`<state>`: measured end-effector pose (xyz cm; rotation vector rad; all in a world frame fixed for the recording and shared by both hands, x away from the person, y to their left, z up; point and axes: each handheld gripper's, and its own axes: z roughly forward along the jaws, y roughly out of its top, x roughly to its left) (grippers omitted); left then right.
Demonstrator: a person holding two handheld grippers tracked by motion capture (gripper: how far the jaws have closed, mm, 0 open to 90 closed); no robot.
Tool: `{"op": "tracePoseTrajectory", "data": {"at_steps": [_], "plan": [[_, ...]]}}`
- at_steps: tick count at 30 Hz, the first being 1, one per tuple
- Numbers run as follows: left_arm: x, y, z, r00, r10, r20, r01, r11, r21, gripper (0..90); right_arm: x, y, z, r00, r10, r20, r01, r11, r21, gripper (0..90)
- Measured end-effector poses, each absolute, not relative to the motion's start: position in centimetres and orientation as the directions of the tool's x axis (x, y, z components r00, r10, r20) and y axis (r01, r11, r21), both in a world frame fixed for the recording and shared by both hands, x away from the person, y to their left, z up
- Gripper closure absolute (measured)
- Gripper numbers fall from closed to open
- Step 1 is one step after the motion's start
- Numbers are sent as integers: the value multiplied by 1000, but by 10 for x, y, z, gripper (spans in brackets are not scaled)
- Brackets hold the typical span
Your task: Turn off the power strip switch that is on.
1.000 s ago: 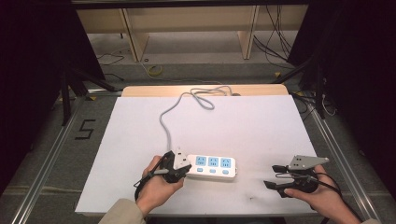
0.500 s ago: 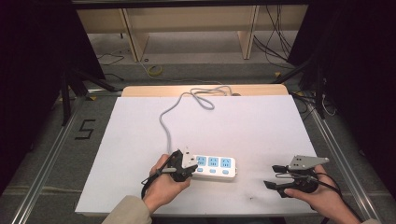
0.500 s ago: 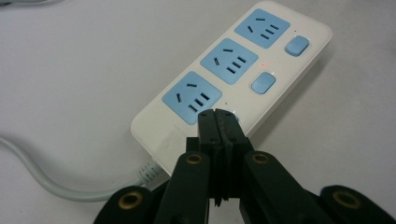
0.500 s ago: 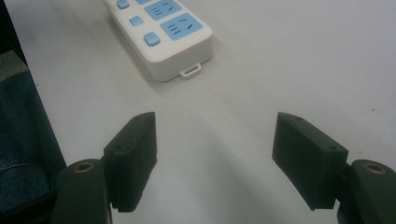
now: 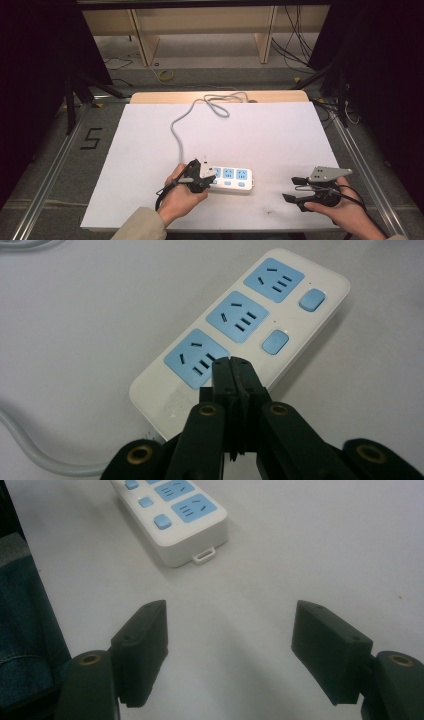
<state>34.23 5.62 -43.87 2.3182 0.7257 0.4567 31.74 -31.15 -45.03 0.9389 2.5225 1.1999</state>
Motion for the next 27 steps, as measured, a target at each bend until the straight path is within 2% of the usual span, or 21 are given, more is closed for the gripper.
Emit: {"op": "tracePoseTrajectory", "data": {"at_steps": [27], "plan": [[352, 31, -437, 810, 576, 113, 369, -648, 666, 900, 317, -312, -451, -780, 619, 92, 464, 472, 750, 311]]}}
